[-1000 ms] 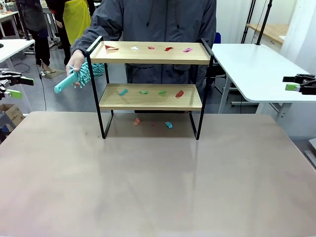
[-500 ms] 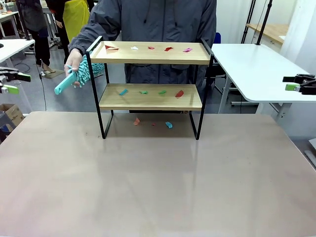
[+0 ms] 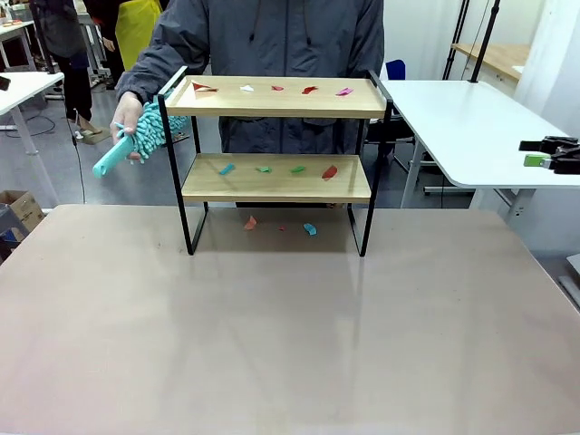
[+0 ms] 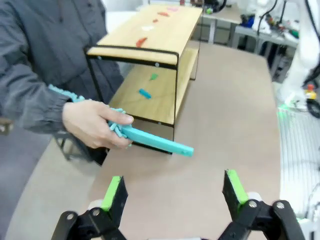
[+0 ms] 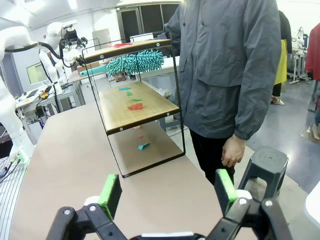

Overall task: Clean the shelf.
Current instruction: Pick up the Duster handed by the human.

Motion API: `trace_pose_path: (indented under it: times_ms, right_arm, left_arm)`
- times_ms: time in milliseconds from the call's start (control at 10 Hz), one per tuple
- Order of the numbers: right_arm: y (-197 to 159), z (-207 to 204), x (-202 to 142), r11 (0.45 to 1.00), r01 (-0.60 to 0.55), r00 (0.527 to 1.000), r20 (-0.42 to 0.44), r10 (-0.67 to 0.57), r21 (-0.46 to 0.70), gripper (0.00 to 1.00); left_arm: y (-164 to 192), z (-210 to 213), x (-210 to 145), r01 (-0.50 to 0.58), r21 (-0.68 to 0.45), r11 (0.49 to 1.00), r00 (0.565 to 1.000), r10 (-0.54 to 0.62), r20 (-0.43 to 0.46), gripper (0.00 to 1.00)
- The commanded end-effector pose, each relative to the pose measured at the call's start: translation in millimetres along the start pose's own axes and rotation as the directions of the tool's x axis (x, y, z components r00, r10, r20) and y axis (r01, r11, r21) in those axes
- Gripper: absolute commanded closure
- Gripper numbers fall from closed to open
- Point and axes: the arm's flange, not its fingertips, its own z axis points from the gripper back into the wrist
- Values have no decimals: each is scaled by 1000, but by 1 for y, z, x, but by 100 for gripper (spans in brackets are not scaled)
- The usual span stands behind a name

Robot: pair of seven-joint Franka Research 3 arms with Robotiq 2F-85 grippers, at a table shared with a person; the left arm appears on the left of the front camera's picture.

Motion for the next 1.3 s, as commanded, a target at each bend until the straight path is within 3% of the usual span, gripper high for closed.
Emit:
trace_pose_path:
  times_ms: [0, 100, 300, 400, 600, 800, 900, 1000, 1100, 1200]
  right_arm:
    - [0, -1, 2, 1000, -4, 1000, 1, 4, 1, 0]
    - [0, -1, 2, 1000, -4, 1000, 1, 4, 1, 0]
    - [0, -1, 2, 1000, -4, 1000, 1, 4, 1, 0]
    - [0, -1, 2, 1000, -4, 1000, 1, 4, 1, 0]
    - [0, -1, 2, 1000, -4, 1000, 1, 4, 1, 0]
    - [0, -1, 2, 1000, -4, 1000, 1, 4, 1, 0]
    - [0, -1, 2, 1000, -4, 1000, 1, 4, 1, 0]
    - [0, -1, 2, 1000, -4, 1000, 1, 4, 1, 0]
    - [0, -1, 2, 1000, -4, 1000, 1, 4, 1, 0]
    - [0, -1, 2, 1000, -4, 1000, 1, 4, 1, 0]
  left_arm:
    - [-36, -7, 34, -95, 32, 995, 988, 98, -118, 0]
    - [-57, -9, 45, -112, 70, 991, 978, 123, -166, 0]
    - [-101, -37, 69, -147, 276, 950, 924, 231, -304, 0]
    - [-115, -57, 73, -149, 353, 924, 905, 271, -328, 0]
    - [-123, -106, 79, -182, 494, 850, 857, 384, -345, 0]
    - [-122, -155, 83, -172, 580, 796, 863, 406, -301, 0]
    - [-123, -173, 81, -179, 586, 790, 846, 428, -319, 0]
    - [-120, -185, 78, -209, 631, 747, 797, 504, -333, 0]
    - [-128, -165, 83, -161, 555, 816, 866, 386, -317, 0]
    - [-128, -165, 83, -161, 555, 816, 866, 386, -317, 0]
